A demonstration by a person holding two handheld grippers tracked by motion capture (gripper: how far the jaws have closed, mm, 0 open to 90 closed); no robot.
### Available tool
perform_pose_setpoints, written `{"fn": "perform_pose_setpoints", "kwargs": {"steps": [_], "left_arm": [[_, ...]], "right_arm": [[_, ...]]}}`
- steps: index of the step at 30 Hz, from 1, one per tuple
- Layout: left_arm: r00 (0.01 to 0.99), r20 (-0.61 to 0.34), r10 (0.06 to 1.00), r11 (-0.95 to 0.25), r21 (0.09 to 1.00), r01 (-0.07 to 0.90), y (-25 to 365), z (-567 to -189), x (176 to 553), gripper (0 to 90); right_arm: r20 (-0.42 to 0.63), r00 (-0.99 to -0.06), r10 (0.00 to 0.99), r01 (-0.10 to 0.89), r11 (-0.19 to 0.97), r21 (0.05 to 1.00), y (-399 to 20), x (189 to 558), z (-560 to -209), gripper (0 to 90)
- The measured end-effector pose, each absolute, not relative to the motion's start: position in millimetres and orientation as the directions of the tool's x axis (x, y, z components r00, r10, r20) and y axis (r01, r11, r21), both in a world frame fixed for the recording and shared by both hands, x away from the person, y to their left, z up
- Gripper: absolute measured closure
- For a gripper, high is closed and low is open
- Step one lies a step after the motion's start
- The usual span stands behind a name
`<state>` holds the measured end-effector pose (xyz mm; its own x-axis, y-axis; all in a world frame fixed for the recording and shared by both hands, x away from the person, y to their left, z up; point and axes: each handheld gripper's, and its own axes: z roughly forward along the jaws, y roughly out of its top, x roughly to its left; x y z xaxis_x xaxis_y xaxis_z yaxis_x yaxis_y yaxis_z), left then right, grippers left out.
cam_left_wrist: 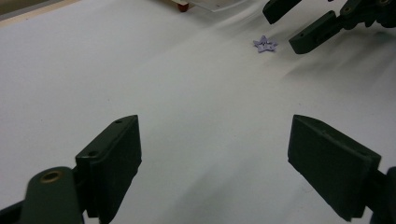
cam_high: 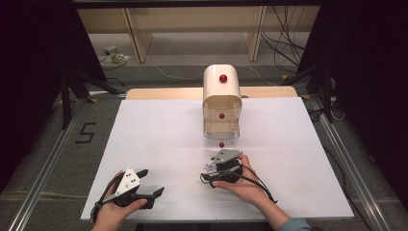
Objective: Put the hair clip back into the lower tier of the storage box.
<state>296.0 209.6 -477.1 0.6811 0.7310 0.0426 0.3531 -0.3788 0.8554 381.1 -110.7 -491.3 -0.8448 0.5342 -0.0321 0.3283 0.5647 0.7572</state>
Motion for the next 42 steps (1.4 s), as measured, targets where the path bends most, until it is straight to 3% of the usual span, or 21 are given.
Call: {"fn": "perform_pose_setpoints", "kwargs": {"steps": [22,31,42], "left_arm": [[0.682,0.041,0.73,-0.378,0.855,0.354,210.1,-477.0,295.8,17.5],[0.681,0.042,0.731,-0.375,0.858,0.35,211.0,-476.4,295.2,17.5],[0.681,0.04,0.731,-0.374,0.858,0.351,211.1,-476.5,295.2,17.6]], "right_arm": [[-0.031,-0.815,0.579,0.373,0.564,0.737,-106.9,384.1,-495.7,37.2],[-0.026,-0.792,0.61,0.402,0.552,0.73,-103.1,378.0,-495.9,47.8],[-0.019,-0.766,0.642,0.429,0.534,0.729,-101.7,376.3,-497.9,53.7]]}}
